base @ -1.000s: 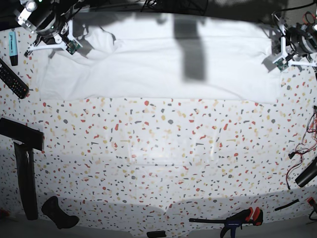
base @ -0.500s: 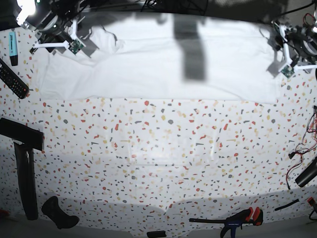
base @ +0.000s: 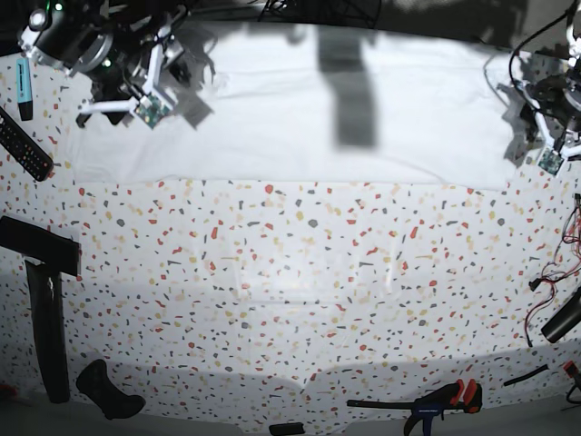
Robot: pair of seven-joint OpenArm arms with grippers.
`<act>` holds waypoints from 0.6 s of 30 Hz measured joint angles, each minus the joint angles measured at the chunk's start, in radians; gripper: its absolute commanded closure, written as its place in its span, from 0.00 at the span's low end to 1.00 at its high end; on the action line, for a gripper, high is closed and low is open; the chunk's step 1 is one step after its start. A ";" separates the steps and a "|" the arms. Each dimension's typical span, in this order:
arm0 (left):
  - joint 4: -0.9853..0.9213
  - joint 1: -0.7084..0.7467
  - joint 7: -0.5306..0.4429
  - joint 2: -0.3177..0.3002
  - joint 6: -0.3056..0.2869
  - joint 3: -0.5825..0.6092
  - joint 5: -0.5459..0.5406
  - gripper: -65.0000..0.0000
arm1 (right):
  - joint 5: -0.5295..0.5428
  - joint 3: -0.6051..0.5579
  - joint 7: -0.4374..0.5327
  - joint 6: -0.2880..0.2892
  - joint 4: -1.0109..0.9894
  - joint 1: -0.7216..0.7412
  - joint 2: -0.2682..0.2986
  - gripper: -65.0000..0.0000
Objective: Fold the T-shirt properly
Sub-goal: 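Pull the folded strip toward the grippers and release it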
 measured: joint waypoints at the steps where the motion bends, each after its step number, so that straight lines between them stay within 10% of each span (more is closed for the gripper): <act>1: 0.000 -0.007 0.000 0.001 -0.017 0.000 -0.055 0.49 | -0.009 0.000 0.001 -0.019 0.000 0.018 -0.018 0.51; 9: 0.000 -0.023 0.042 0.104 -0.164 0.000 -0.243 0.49 | -0.104 0.000 0.024 -0.058 -0.067 0.047 -0.108 0.51; 18: -0.009 -0.018 0.037 0.315 -0.164 -0.001 -0.195 0.49 | -0.085 0.001 0.082 -0.062 -0.312 0.047 -0.114 0.51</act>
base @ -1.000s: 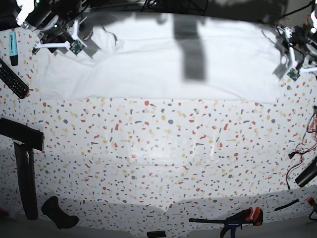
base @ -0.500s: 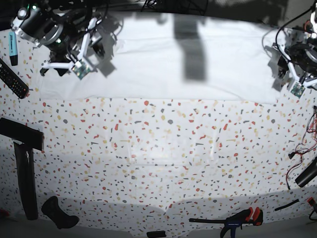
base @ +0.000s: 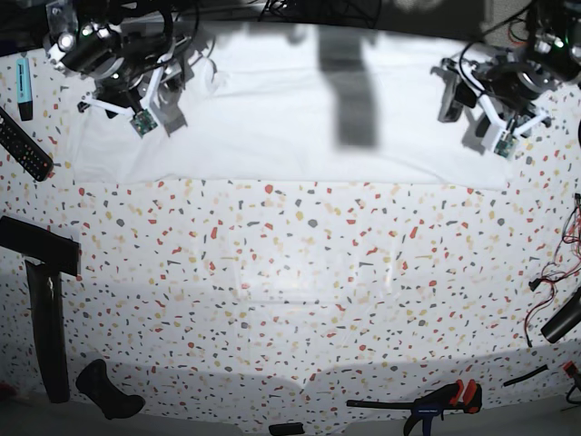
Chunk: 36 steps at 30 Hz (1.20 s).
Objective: Fold the T-shirt properly
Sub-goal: 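Pull the folded strip toward the grippers and release it, then lower both grippers onto the strip's ends and grasp them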
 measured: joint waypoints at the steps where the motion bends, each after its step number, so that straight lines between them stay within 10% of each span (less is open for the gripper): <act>1: -0.014 -0.002 -0.007 0.017 0.001 0.000 0.015 0.49 | 0.000 0.000 0.003 0.000 -0.006 0.000 0.000 0.51; 20: -0.509 -0.203 -0.188 0.016 -0.077 -0.014 -0.085 0.49 | 0.013 0.001 0.050 0.010 -0.322 0.248 -0.077 0.51; 36: -0.528 -0.296 -0.109 0.022 -0.071 -0.008 -0.067 0.49 | 0.023 -0.003 0.031 0.044 -0.502 0.517 -0.085 0.51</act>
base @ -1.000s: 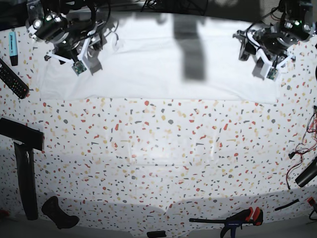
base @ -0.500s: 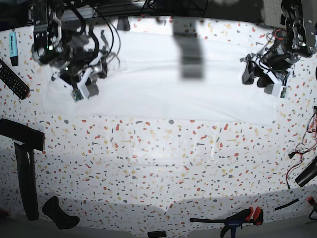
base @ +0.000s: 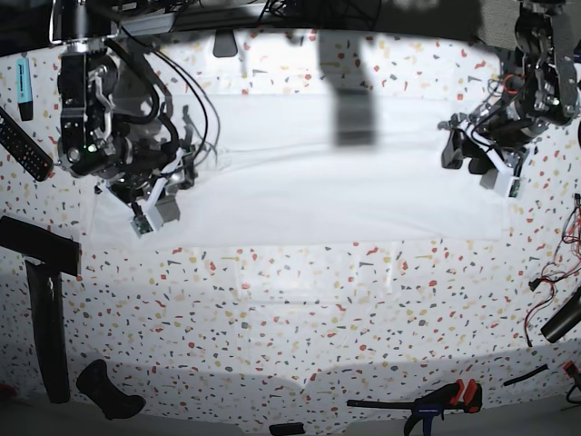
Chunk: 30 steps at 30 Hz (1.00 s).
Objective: Fold the T-shirt properly
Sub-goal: 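Lower both grippers onto the strip's ends and grasp them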
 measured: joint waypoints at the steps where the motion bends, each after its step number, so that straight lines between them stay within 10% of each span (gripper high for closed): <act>1: 0.000 -0.002 0.002 0.000 0.000 0.000 0.002 0.49 | -0.003 0.000 -0.001 0.000 -0.005 0.008 0.000 0.51; 11: -0.001 -0.008 0.018 -0.003 -0.001 0.000 0.002 0.49 | -0.019 0.000 -0.011 -0.001 -0.011 0.080 -0.003 0.51; 20: 0.235 -0.013 0.302 0.005 0.050 0.007 0.092 0.49 | 0.051 0.001 -0.101 -0.004 0.058 0.174 -0.013 0.51; 26: 0.459 -0.026 0.047 0.002 0.050 0.006 0.085 0.49 | 0.057 0.002 -0.199 -0.004 0.131 0.209 -0.013 0.51; 30: 0.519 -0.021 0.051 0.002 0.060 0.007 0.175 0.49 | 0.058 0.002 -0.238 -0.004 0.151 0.209 -0.013 0.51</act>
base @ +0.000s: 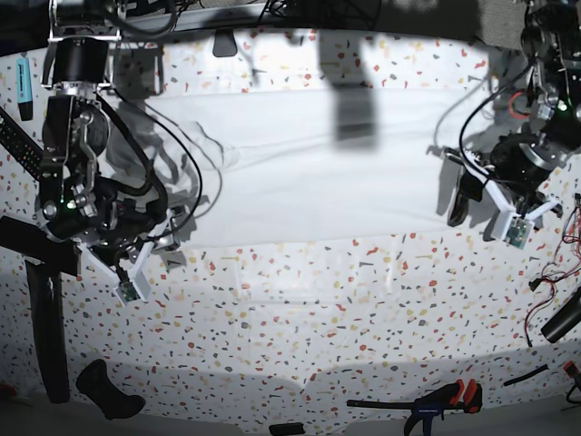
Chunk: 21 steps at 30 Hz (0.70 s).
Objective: Fold the T-shirt properly
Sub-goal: 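Lower both grippers onto the strip's ends and grasp them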
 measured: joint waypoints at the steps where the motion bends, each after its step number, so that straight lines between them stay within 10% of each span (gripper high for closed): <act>1: 0.000 0.000 0.013 -0.002 0.014 0.000 0.047 0.49 | 0.000 0.000 0.000 0.000 0.006 0.000 0.000 0.51; 6: -0.045 0.005 0.111 -0.076 0.023 0.000 0.108 0.47 | 0.001 0.000 -0.026 0.190 0.057 -0.003 0.000 0.51; 12: -0.215 -0.004 0.152 -0.198 0.129 -0.007 0.008 0.44 | 0.080 0.000 -0.085 0.196 0.179 -0.072 0.011 0.51; 16: -0.359 -0.039 0.148 -0.265 0.132 -0.021 -0.264 0.44 | 0.075 0.000 -0.089 0.196 0.277 -0.180 0.011 0.51; 21: -0.477 -0.098 0.144 -0.268 0.116 -0.031 -0.351 0.44 | 0.076 0.007 -0.088 0.196 0.370 -0.307 0.010 0.51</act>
